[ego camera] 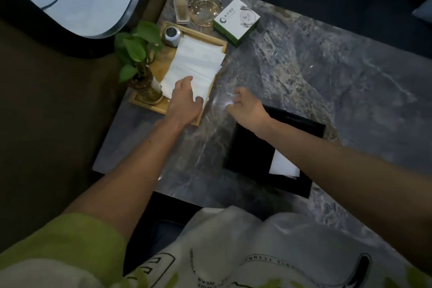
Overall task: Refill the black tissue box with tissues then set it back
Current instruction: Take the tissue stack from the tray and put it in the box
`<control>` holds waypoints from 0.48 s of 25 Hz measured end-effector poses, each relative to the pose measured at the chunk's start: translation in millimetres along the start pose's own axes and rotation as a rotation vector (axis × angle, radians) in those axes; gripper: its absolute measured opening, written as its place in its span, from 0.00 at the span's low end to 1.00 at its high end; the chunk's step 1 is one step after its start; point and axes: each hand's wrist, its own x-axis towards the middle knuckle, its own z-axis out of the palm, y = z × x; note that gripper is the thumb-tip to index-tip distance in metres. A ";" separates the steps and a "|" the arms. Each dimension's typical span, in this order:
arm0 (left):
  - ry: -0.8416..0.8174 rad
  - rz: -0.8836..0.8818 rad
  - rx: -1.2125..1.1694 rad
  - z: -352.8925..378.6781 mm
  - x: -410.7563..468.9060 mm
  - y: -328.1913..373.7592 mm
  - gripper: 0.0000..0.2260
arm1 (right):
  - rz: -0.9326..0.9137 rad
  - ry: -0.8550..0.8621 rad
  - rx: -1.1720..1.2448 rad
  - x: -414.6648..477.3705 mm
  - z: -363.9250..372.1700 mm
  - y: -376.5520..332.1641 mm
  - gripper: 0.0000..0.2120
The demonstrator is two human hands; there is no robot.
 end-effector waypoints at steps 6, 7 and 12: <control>-0.035 -0.178 -0.033 -12.2 56.1 -11.0 0.32 | 0.082 0.071 0.118 33.5 24.4 -26.8 0.13; -0.032 -0.209 -0.036 -10.6 61.8 -12.2 0.33 | 0.098 0.060 0.118 38.9 27.5 -30.1 0.15; -0.055 -0.330 -0.078 -4.3 84.1 -23.9 0.38 | 0.195 0.058 0.148 68.9 35.1 -45.2 0.22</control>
